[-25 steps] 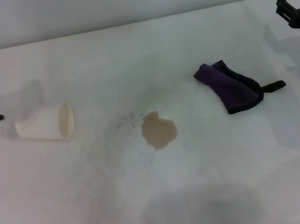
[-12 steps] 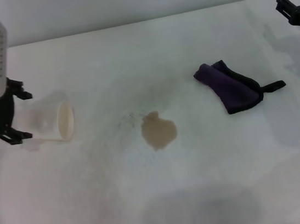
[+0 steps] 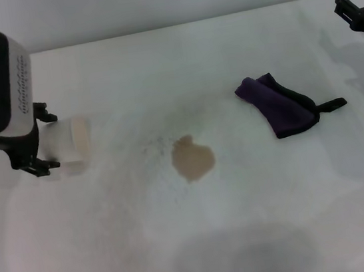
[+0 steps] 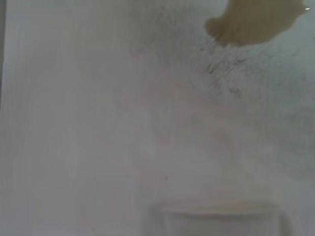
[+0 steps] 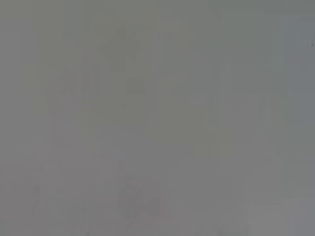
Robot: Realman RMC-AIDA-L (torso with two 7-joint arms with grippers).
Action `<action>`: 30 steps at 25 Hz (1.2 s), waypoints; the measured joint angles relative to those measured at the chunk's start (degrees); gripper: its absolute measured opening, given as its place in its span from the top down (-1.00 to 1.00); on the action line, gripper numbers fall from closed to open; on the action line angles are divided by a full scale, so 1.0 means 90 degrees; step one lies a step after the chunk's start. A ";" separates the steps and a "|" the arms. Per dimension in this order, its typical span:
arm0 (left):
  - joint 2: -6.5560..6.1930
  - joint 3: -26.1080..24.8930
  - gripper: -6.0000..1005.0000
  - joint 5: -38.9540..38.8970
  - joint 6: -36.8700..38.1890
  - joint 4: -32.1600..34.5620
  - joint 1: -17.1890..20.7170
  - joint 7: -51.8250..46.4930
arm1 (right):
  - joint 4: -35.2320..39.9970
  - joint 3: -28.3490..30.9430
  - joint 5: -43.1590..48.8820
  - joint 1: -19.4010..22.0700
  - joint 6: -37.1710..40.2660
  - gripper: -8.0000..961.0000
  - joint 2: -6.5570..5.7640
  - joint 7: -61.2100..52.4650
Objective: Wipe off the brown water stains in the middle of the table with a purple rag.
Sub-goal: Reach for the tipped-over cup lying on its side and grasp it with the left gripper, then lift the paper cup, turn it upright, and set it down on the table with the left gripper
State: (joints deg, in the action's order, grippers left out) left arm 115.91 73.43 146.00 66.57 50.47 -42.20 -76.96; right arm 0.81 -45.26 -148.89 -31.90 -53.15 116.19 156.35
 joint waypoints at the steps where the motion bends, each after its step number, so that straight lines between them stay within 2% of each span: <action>1: 0.0018 -0.0002 -0.75 -0.0030 -0.0090 -0.0053 0.0014 0.0044 | -0.0006 0.0000 0.0000 0.0003 0.0001 -0.69 0.0000 0.0000; 7: 0.0044 -0.0179 -0.75 -0.0448 -0.0453 -0.0415 0.0067 0.0442 | -0.0012 0.0000 0.0020 0.0019 0.0003 -0.68 0.0000 -0.0004; 10: 0.0081 -0.0377 -0.75 -0.0519 -0.0489 -0.0480 0.0086 0.0606 | -0.0012 -0.0002 0.0038 0.0019 0.0001 -0.68 0.0000 -0.0008; 16: 0.0094 -0.0430 -0.73 -0.0569 -0.0518 -0.0519 0.0139 0.0698 | -0.0012 -0.0010 0.0051 0.0001 0.0003 -0.67 0.0000 -0.0010; 18: 0.0143 -0.0513 -0.72 -0.0579 -0.0583 -0.0506 0.0174 0.0699 | -0.0012 -0.0009 0.0052 0.0000 0.0000 -0.67 0.0000 -0.0010; 21: 0.0210 -0.0665 -0.57 -0.0618 -0.0684 -0.0463 0.0215 0.0697 | -0.0006 -0.0002 0.0052 0.0000 -0.0009 -0.67 0.0000 -0.0010; 22: 0.0264 -0.0851 -0.52 -0.0770 -0.0837 -0.0412 0.0268 0.0698 | 0.0004 -0.0003 0.0051 -0.0001 -0.0012 -0.67 0.0000 -0.0010; 26: 0.0285 -0.1074 -0.45 -0.1667 -0.1118 -0.0361 0.0448 0.0741 | 0.0027 -0.0011 0.0050 -0.0001 -0.0022 -0.66 0.0000 -0.0010; 29: 0.0301 -0.1216 -0.43 -0.2817 -0.1307 -0.0386 0.0706 0.1013 | 0.0032 -0.0019 0.0049 -0.0001 -0.0018 -0.66 0.0000 -0.0010; 30: 0.0309 -0.1248 -0.43 -0.3517 -0.1357 -0.0453 0.0838 0.1233 | 0.0035 -0.0024 0.0050 -0.0001 -0.0015 -0.66 0.0000 -0.0010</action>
State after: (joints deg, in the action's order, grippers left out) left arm 118.69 62.20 114.34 54.36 46.39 -34.66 -65.87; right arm 1.12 -45.48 -148.44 -31.91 -53.28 116.19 156.27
